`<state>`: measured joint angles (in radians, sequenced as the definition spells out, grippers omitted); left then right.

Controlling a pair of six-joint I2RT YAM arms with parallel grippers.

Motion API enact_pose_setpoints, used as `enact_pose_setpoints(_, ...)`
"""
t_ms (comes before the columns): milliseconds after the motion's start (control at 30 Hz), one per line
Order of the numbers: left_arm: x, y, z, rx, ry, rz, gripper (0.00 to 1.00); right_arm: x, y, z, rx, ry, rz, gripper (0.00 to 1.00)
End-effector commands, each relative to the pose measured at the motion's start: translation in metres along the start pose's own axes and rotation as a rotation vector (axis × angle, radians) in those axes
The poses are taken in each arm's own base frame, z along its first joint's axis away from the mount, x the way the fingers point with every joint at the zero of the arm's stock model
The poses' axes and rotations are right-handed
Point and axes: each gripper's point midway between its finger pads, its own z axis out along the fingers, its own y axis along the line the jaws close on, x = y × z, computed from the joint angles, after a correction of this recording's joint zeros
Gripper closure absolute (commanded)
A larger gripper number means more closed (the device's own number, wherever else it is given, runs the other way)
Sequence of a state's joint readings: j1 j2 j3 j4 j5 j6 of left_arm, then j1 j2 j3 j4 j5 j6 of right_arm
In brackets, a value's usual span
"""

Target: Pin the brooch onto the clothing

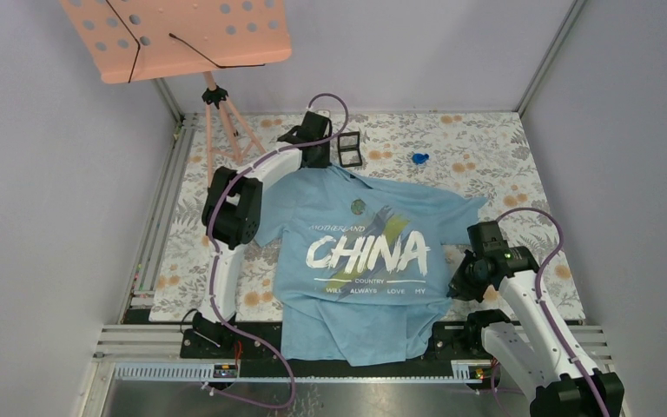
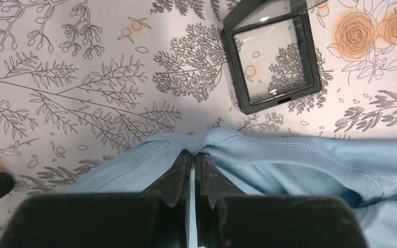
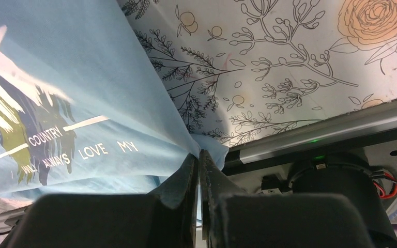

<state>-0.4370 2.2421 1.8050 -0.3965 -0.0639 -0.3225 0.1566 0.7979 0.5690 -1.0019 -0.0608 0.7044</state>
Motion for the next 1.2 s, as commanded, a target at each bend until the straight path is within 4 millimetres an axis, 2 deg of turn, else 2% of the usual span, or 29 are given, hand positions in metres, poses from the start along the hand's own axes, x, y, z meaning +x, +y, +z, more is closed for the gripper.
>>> enact_pose_setpoints(0,-0.025,-0.013,0.002,0.075,-0.064,-0.003,1.0,-0.006,-0.003,0.001,0.032,-0.023,-0.011,0.94)
enact_pose_setpoints(33,-0.026,-0.014,0.003,0.077,-0.066,0.001,1.0,-0.008,-0.001,0.001,0.027,-0.026,-0.012,0.91)
enact_pose_setpoints(67,-0.025,-0.018,0.001,0.103,-0.058,0.004,0.93,-0.008,0.002,0.001,0.017,-0.022,-0.016,0.85)
enact_pose_setpoints(100,-0.026,-0.019,-0.001,0.105,-0.059,0.004,0.85,-0.01,0.005,0.001,0.008,-0.018,-0.02,0.74)
enact_pose_setpoints(167,-0.027,-0.019,-0.008,0.106,-0.065,0.007,0.73,-0.015,0.011,-0.001,-0.007,-0.022,-0.035,0.53)
enact_pose_setpoints(233,-0.03,-0.017,-0.019,0.104,-0.086,0.007,0.55,-0.024,0.015,-0.007,-0.002,-0.052,-0.05,0.35)
enact_pose_setpoints(300,-0.036,-0.016,-0.035,0.104,-0.118,0.001,0.37,-0.038,0.028,-0.012,-0.038,-0.093,-0.066,0.25)
enact_pose_setpoints(433,-0.042,-0.017,-0.075,0.125,-0.175,-0.024,0.24,-0.07,0.052,-0.024,-0.059,-0.15,-0.103,0.16)
enact_pose_setpoints(500,-0.045,-0.013,-0.098,0.119,-0.219,-0.053,0.22,-0.087,0.066,-0.022,-0.057,-0.153,-0.143,0.14)
enact_pose_setpoints(600,-0.028,-0.02,-0.123,0.19,-0.224,-0.104,0.21,-0.116,0.088,-0.018,-0.051,-0.174,-0.172,0.13)
enact_pose_setpoints(733,0.016,-0.031,-0.141,0.28,-0.175,-0.152,0.2,-0.149,0.129,-0.007,-0.113,-0.179,-0.204,0.13)
enact_pose_setpoints(800,0.04,-0.037,-0.148,0.315,-0.155,-0.16,0.2,-0.166,0.144,0.001,-0.113,-0.19,-0.211,0.14)
enact_pose_setpoints(833,0.058,-0.038,-0.148,0.321,-0.128,-0.16,0.2,-0.174,0.148,0.005,-0.104,-0.188,-0.21,0.14)
enact_pose_setpoints(967,0.103,-0.041,-0.155,0.338,-0.065,-0.159,0.2,-0.21,0.165,0.017,-0.051,-0.227,-0.225,0.17)
enact_pose_setpoints(1000,0.113,-0.041,-0.157,0.34,-0.052,-0.166,0.2,-0.215,0.164,0.024,-0.023,-0.23,-0.228,0.18)
enact_pose_setpoints(1167,0.144,-0.037,-0.167,0.361,-0.036,-0.201,0.2,-0.242,0.173,0.045,0.063,-0.206,-0.26,0.25)
